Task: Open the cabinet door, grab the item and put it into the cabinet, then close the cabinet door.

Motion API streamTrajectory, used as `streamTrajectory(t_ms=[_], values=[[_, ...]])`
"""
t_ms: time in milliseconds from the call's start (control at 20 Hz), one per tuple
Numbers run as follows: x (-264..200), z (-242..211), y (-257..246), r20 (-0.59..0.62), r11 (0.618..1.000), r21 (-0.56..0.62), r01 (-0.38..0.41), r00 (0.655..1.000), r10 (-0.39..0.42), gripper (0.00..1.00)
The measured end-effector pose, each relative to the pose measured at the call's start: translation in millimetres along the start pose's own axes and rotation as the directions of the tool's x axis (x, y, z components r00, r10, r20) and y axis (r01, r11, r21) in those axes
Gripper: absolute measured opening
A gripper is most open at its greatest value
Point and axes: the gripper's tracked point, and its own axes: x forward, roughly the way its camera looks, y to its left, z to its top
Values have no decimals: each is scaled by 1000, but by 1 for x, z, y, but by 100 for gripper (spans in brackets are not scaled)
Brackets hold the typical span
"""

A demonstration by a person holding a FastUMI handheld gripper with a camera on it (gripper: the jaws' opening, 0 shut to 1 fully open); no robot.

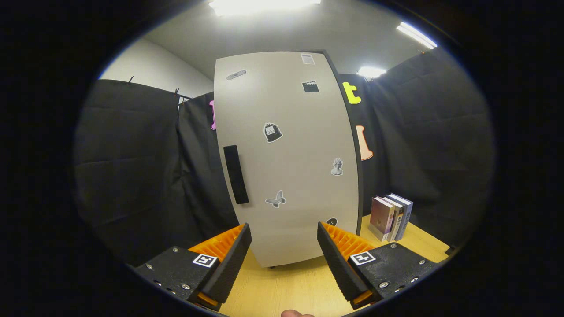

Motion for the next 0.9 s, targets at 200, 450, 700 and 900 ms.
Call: streamTrajectory(t_ms=[200,450,700,900], values=[[1,0,-1,0,1000,7,-1,1000,1,94],[-1,2,2,10,1000,0,-10,1000,10,94],[1,2,1,7,1000,3,-17,1000,17,94],[0,3,4,3,1000,-2,-18,1000,18,94]])
